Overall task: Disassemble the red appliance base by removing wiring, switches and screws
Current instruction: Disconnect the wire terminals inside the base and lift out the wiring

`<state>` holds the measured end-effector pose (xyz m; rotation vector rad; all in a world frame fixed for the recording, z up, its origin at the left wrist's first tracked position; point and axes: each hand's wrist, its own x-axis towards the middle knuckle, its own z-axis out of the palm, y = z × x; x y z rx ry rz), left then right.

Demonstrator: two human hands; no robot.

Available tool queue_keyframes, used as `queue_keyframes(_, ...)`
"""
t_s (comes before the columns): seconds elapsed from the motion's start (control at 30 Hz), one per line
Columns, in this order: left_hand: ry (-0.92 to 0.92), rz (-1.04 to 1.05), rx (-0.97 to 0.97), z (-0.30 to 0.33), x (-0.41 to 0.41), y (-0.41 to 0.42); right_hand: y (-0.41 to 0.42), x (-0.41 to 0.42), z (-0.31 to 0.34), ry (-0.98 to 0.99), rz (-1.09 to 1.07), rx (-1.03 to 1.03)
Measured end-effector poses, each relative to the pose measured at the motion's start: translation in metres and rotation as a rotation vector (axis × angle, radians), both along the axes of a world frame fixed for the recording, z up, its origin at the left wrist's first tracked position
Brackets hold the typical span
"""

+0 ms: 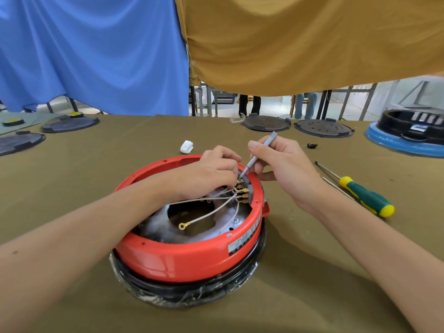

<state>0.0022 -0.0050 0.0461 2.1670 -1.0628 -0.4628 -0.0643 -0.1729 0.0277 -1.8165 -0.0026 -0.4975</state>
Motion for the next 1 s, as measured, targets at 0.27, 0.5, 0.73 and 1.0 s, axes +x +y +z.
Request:
queue_keyframes(0.27,-0.008,0.006,-0.014,0.0,0.0,-0.001,0.005,-0.007,0.006,-0.121,-0.077,-0.08)
queue_keyframes(0.5,-0.019,-0.001,-0.003,-0.001,0.001,-0.001,0.009,-0.012,0.009,-0.208,-0.056,-0.336)
queue_keyframes(0.73,-0.008,-0.007,-0.012,-0.002,0.003,-0.002,0.01,-0.012,0.008,-0.188,-0.054,-0.294)
queue_keyframes(1.0,0.015,0.001,-0.018,0.0,0.0,-0.001,-0.002,-0.003,-0.001,-0.002,0.011,0.095)
